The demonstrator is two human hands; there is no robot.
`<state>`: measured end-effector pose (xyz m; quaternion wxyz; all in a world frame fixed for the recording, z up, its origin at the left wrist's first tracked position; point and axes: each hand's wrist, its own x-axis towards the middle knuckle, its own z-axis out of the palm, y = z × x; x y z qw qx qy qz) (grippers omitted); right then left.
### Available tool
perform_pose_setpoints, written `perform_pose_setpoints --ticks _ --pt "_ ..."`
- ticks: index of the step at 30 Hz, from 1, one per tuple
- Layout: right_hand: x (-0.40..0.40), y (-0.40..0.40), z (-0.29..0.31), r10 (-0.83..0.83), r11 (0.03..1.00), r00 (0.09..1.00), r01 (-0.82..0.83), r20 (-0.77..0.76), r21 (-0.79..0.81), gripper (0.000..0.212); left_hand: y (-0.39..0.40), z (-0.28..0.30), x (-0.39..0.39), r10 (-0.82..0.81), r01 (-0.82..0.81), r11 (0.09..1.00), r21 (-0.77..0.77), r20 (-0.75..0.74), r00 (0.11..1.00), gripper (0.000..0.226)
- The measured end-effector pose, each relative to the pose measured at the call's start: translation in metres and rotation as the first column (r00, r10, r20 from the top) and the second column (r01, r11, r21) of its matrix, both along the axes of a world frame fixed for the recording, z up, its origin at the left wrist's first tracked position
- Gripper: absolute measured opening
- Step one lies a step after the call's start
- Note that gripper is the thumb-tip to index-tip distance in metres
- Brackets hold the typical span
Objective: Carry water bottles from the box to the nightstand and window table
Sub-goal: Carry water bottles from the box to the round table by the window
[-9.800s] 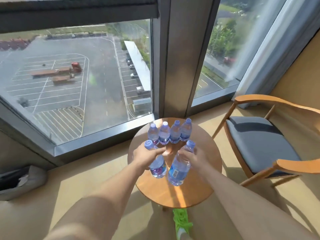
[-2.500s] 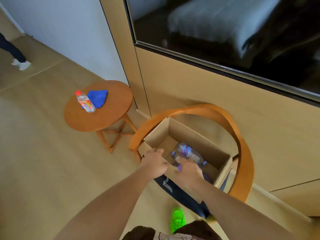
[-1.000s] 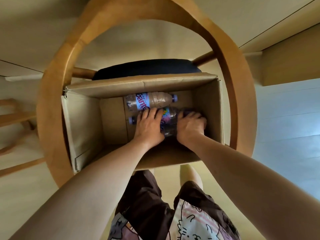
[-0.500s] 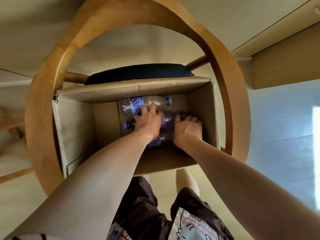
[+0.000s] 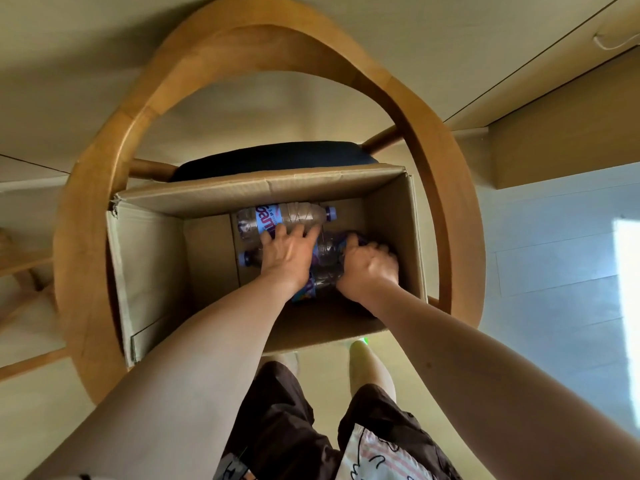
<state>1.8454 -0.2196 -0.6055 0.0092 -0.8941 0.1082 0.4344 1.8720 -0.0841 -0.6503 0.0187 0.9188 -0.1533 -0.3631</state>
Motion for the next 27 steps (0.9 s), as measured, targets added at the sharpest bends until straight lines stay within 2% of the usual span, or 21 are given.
perform_pose_setpoints --ticks 2,5,11,16,20,22,24,27 --pt "0.000 -0.001 -0.001 -0.009 1.000 1.000 0.009 0.007 0.000 0.081 -0.008 -0.001 0.001 -0.022 0.022 0.999 0.024 -0.015 1.000 0.102" --pt "0.000 -0.001 -0.002 -0.021 1.000 1.000 0.021 0.013 0.002 0.082 -0.017 -0.001 0.004 0.029 -0.029 0.999 0.030 0.000 1.000 0.088" --pt "0.001 -0.004 -0.002 -0.086 0.996 0.995 0.084 0.043 0.032 0.090 -0.016 0.001 -0.001 0.095 -0.095 0.995 -0.029 -0.014 0.995 0.088" --pt "-0.001 -0.005 -0.003 -0.105 0.994 0.993 0.103 0.061 0.045 0.090 -0.010 0.001 0.002 0.015 -0.016 1.000 -0.020 -0.021 1.000 0.086" --pt "-0.001 -0.008 0.002 -0.197 0.975 0.977 0.186 0.083 0.119 0.092 0.000 0.007 0.004 -0.029 0.029 1.000 0.011 -0.016 0.999 0.091" --pt "-0.001 -0.011 0.006 -0.331 0.927 0.942 0.312 0.061 0.210 0.088 0.007 0.013 0.005 -0.004 0.004 1.000 0.001 -0.051 0.999 0.089" --pt "0.001 -0.013 0.012 -0.523 0.809 0.853 0.495 0.002 0.318 0.083 0.016 0.021 0.009 0.050 -0.052 0.998 -0.028 -0.082 0.995 0.089" --pt "0.002 -0.015 0.022 -0.681 0.646 0.729 0.639 -0.063 0.417 0.079 0.027 0.034 0.013 0.142 -0.153 0.983 -0.099 -0.110 0.984 0.084"
